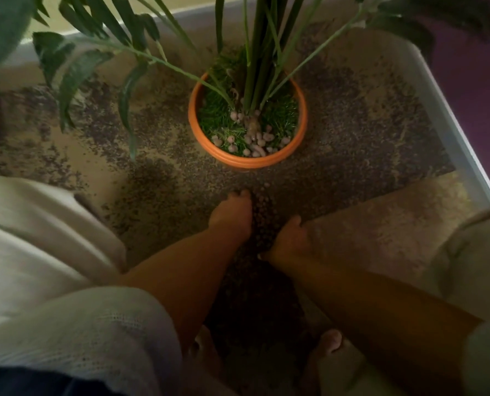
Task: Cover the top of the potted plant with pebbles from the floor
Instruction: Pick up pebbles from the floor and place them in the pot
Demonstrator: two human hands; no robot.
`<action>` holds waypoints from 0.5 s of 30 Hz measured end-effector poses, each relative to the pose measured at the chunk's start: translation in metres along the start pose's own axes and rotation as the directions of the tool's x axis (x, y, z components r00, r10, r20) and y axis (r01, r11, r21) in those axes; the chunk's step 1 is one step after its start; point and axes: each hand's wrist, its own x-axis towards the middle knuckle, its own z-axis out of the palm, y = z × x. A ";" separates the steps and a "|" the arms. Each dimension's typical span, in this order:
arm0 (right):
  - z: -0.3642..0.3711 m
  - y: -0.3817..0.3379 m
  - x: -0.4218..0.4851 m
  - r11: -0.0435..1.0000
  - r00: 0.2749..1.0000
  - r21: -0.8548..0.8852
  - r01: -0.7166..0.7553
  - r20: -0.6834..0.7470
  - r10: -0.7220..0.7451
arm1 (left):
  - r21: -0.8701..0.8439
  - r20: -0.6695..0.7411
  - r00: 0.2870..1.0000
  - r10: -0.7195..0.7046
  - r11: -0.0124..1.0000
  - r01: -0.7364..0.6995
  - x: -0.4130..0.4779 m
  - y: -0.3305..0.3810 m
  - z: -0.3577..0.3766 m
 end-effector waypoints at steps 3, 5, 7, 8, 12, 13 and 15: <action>-0.006 0.004 0.000 0.996 0.999 0.080 0.037 0.025 -0.039 | 0.011 -0.022 0.999 0.028 1.000 -0.028 0.003 0.000 0.001; -0.011 0.003 0.001 0.990 0.994 0.097 0.099 0.028 -0.102 | 0.006 -0.052 0.998 0.038 0.999 -0.038 0.004 0.000 0.001; -0.015 0.000 0.000 0.982 0.983 0.059 0.181 0.011 -0.182 | 0.008 -0.069 0.996 0.053 0.999 -0.052 0.005 0.001 -0.001; -0.017 -0.001 0.001 0.976 0.976 0.039 0.216 0.004 -0.216 | 0.016 -0.070 0.996 0.059 0.998 -0.058 0.005 0.002 -0.001; -0.022 -0.005 0.003 0.965 0.965 0.023 0.262 0.007 -0.262 | 0.028 -0.043 0.998 0.043 0.999 -0.042 0.006 0.004 0.000; -0.023 -0.005 0.004 0.964 0.964 0.023 0.266 0.006 -0.266 | 0.020 -0.040 0.998 0.037 0.999 -0.037 0.007 0.004 0.000; -0.025 -0.006 0.005 0.964 0.965 0.027 0.264 0.005 -0.264 | 0.004 -0.040 0.999 0.031 1.000 -0.030 0.007 0.003 -0.002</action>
